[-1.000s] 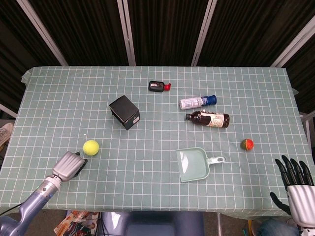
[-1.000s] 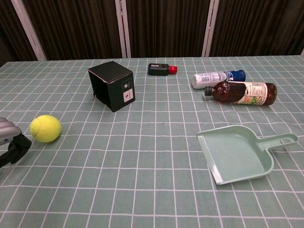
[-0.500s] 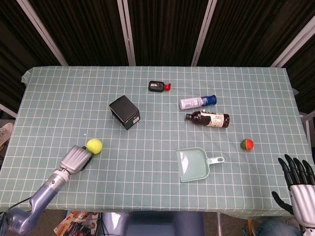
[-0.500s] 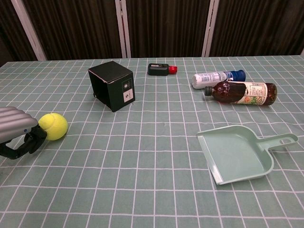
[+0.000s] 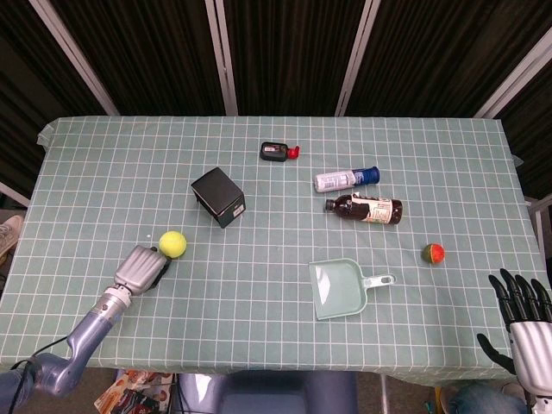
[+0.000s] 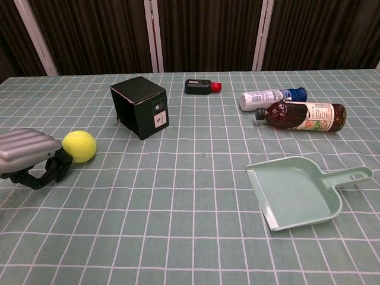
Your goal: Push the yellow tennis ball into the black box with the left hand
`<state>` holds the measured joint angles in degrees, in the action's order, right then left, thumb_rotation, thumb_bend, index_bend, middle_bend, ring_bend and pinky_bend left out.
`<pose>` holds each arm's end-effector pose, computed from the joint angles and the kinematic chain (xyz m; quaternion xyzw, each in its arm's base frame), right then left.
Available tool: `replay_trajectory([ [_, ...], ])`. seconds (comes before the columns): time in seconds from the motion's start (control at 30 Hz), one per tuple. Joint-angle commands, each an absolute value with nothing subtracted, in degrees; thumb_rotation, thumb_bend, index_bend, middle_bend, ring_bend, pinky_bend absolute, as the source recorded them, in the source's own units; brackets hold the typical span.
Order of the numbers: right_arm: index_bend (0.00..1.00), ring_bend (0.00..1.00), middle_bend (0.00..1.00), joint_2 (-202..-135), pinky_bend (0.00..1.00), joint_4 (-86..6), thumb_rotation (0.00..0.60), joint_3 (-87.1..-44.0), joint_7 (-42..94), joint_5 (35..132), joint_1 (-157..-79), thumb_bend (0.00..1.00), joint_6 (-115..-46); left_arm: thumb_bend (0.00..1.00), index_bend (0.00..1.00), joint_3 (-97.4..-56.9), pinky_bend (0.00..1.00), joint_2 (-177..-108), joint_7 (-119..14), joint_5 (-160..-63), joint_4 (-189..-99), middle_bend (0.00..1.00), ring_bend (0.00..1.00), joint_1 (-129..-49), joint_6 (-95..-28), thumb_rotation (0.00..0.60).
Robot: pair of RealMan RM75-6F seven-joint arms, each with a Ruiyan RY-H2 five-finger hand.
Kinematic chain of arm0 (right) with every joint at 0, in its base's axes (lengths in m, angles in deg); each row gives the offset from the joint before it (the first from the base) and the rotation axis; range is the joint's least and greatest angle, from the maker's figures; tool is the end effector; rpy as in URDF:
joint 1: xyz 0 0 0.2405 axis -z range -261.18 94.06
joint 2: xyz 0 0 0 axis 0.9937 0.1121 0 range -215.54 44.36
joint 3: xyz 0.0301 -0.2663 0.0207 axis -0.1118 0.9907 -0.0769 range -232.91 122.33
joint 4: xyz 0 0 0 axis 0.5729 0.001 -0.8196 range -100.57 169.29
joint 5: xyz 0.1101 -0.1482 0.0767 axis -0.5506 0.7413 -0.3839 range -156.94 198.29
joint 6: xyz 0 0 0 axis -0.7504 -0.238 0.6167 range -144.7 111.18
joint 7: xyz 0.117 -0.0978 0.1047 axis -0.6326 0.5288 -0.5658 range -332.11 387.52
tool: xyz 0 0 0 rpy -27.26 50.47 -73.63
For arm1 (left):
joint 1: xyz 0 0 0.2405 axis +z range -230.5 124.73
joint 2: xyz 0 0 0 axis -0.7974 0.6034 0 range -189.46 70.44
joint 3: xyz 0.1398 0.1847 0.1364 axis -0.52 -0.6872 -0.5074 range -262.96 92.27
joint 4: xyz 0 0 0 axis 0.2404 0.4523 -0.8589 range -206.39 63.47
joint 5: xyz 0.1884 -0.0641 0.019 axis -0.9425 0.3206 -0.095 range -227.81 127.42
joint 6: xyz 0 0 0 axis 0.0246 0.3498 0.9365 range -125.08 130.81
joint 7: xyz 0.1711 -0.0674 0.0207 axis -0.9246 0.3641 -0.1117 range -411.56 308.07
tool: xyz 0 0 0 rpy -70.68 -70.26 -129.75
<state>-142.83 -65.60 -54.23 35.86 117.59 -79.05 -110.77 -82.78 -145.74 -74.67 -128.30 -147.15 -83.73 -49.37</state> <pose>-0.2931 -0.1571 0.2021 0.6221 -0.3343 0.3655 0.6063 -0.2579 0.3360 -0.0236 -0.8137 -0.2935 -0.2311 0.4453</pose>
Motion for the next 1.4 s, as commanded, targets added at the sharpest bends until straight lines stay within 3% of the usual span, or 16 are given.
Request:
replay_trajectory([
  [0.03, 0.00, 0.00, 0.00, -142.8, 0.00, -65.6, 0.600, -54.2, 35.8, 117.6, -79.0, 0.26, -110.9, 0.64, 0.55, -82.4, 0.73, -147.2, -73.5, -128.5, -145.6, 0.64, 0.42, -84.4, -49.8, 0.600],
  [0.47, 0.00, 0.00, 0.00, -142.9, 0.00, -65.6, 0.600, -54.4, 36.0, 117.6, -79.0, 0.26, -111.1, 0.63, 0.55, -80.5, 0.73, -151.8, -70.2, -129.1, -141.0, 0.64, 0.42, -87.5, -50.5, 0.600],
  [0.83, 0.00, 0.00, 0.00, -142.8, 0.00, -65.6, 0.600, -54.9, 35.7, 116.7, -79.3, 0.26, -110.6, 0.63, 0.53, -77.5, 0.69, -154.9, -75.5, -123.9, -137.0, 0.61, 0.40, -90.5, -48.7, 0.600],
  [1.03, 0.00, 0.00, 0.00, -142.9, 0.00, -65.8, 0.600, -54.7, 36.0, 117.1, -79.3, 0.26, -110.6, 0.60, 0.46, -77.0, 0.57, -157.4, -77.0, -123.5, -134.4, 0.52, 0.34, -91.5, -50.2, 0.600],
  [1.2, 0.00, 0.00, 0.00, -143.2, 0.00, -65.8, 0.600, -54.7, 36.4, 118.1, -78.9, 0.26, -111.9, 0.52, 0.29, -76.9, 0.36, -159.1, -78.3, -124.1, -133.5, 0.45, 0.29, -91.7, -52.7, 0.600],
  [1.4, 0.00, 0.00, 0.00, -143.1, 0.00, -65.7, 0.600, -54.2, 36.2, 119.4, -78.4, 0.26, -113.0, 0.47, 0.24, -77.3, 0.24, -160.6, -79.1, -125.9, -132.1, 0.39, 0.22, -92.4, -55.0, 0.600],
])
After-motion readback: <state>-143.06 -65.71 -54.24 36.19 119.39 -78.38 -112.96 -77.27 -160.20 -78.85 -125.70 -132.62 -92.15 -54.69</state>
